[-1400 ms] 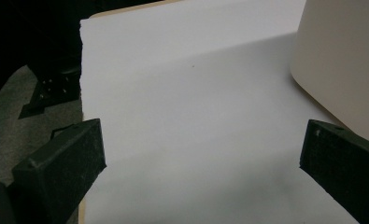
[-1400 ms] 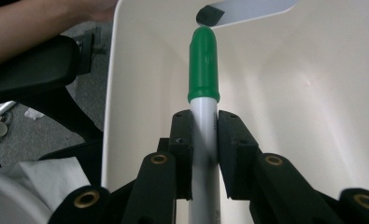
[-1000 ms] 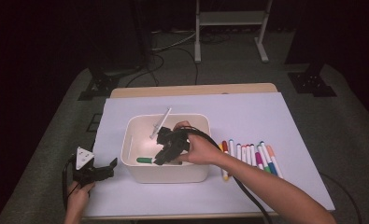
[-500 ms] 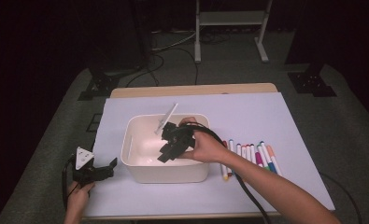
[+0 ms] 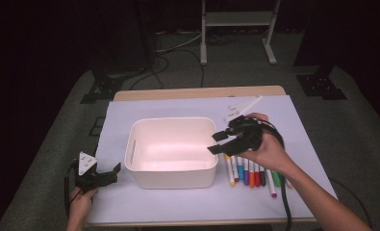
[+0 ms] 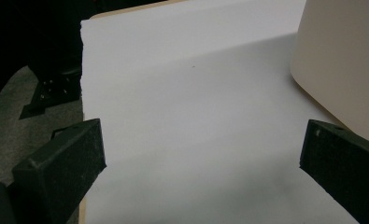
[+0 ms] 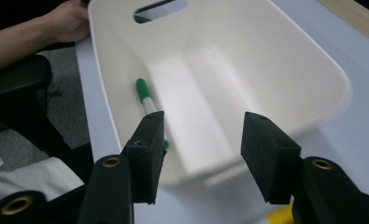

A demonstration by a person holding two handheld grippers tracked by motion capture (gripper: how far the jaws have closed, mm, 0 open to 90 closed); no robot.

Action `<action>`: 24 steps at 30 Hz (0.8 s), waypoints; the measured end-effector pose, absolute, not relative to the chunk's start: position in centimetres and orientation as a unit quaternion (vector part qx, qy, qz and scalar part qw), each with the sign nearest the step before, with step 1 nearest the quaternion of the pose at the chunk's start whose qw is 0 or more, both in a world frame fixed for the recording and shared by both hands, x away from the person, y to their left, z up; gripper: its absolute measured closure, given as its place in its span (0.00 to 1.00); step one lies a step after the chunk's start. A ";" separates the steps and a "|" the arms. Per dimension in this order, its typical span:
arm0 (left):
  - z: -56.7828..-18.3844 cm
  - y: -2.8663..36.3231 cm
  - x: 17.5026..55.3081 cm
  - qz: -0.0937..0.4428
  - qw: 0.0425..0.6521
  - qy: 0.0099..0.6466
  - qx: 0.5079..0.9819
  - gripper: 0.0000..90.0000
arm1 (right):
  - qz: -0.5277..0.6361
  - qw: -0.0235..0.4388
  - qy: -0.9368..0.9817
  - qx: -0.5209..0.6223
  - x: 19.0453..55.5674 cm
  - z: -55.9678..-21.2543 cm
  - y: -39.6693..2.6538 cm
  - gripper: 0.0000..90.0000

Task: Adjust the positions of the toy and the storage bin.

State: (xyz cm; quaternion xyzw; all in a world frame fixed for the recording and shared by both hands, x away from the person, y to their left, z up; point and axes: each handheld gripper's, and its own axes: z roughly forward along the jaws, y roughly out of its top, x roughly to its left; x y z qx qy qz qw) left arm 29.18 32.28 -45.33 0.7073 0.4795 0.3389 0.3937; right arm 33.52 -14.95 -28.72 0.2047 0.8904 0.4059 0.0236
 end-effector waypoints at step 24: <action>-45.3 32.2 29.1 0.343 0.395 0.481 0.704 0.00 | 0.345 0.084 0.831 0.429 31.9 -39.6 -32.0 0.57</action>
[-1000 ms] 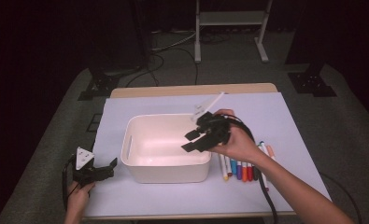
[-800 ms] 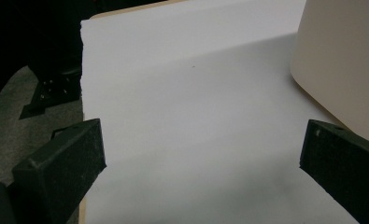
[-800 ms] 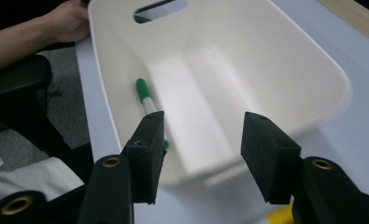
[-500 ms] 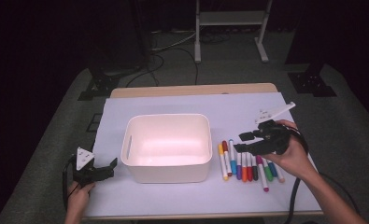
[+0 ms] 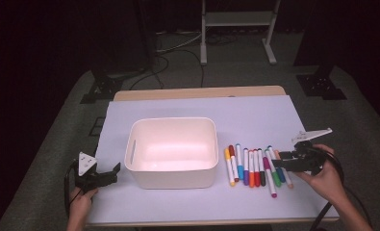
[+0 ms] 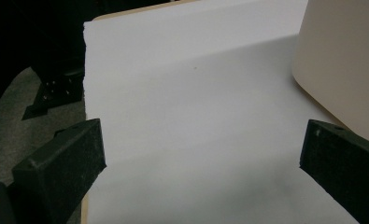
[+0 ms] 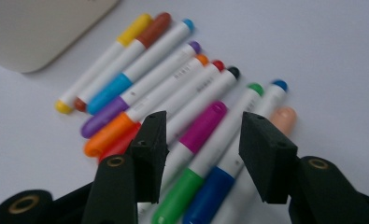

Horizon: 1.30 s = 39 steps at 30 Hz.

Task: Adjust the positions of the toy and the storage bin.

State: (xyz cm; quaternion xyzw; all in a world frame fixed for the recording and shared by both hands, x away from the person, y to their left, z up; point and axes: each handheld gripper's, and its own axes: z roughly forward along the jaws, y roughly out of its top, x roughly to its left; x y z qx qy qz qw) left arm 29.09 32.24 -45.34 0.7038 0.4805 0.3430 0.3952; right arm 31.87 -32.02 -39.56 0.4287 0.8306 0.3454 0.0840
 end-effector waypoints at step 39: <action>-45.3 32.3 29.0 0.344 0.398 0.479 0.703 0.00 | 0.334 0.121 0.809 0.469 30.2 -38.3 -31.9 0.84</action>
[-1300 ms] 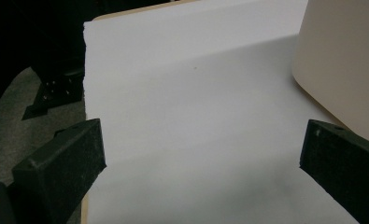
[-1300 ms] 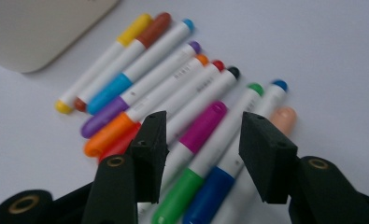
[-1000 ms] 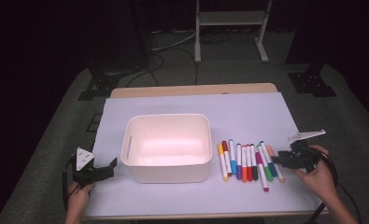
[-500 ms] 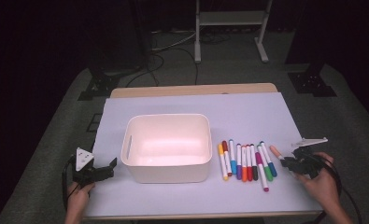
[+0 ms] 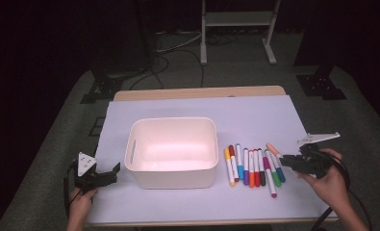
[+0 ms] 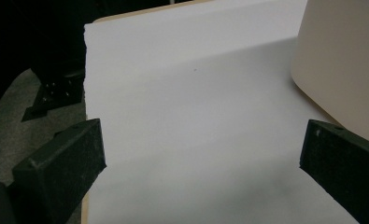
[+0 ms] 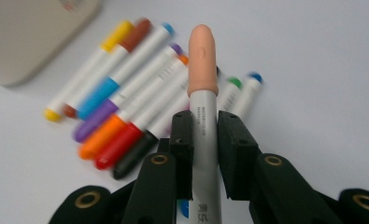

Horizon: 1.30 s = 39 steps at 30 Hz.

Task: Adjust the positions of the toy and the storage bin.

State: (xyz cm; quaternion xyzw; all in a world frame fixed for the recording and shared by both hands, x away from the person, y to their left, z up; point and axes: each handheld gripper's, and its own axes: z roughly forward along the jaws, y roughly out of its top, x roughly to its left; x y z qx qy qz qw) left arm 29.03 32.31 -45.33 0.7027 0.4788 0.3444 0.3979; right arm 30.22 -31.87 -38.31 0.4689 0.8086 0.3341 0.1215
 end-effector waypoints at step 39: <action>-45.3 32.4 29.1 0.338 0.400 0.481 0.703 0.00 | 0.410 0.018 0.888 0.207 32.1 -27.5 -11.8 0.84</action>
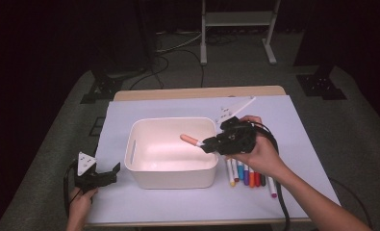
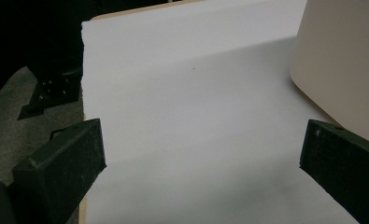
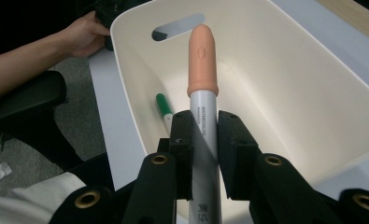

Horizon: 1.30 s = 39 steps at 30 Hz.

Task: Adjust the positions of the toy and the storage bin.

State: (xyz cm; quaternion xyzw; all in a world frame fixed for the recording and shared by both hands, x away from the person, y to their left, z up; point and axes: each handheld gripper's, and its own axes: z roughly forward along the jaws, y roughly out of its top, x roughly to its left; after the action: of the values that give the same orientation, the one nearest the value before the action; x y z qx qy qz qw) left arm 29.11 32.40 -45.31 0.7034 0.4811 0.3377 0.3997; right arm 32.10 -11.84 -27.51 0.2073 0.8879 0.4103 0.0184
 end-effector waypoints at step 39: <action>-45.3 32.5 29.1 0.335 0.403 0.483 0.702 0.00 | 0.330 -0.041 0.937 0.106 35.0 -33.2 1.0 0.84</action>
State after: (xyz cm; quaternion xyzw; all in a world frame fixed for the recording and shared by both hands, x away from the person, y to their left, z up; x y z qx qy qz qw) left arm 29.15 32.47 -45.30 0.7016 0.4835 0.3346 0.4026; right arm 35.03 0.96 -33.16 0.1057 0.9373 0.3296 -0.0415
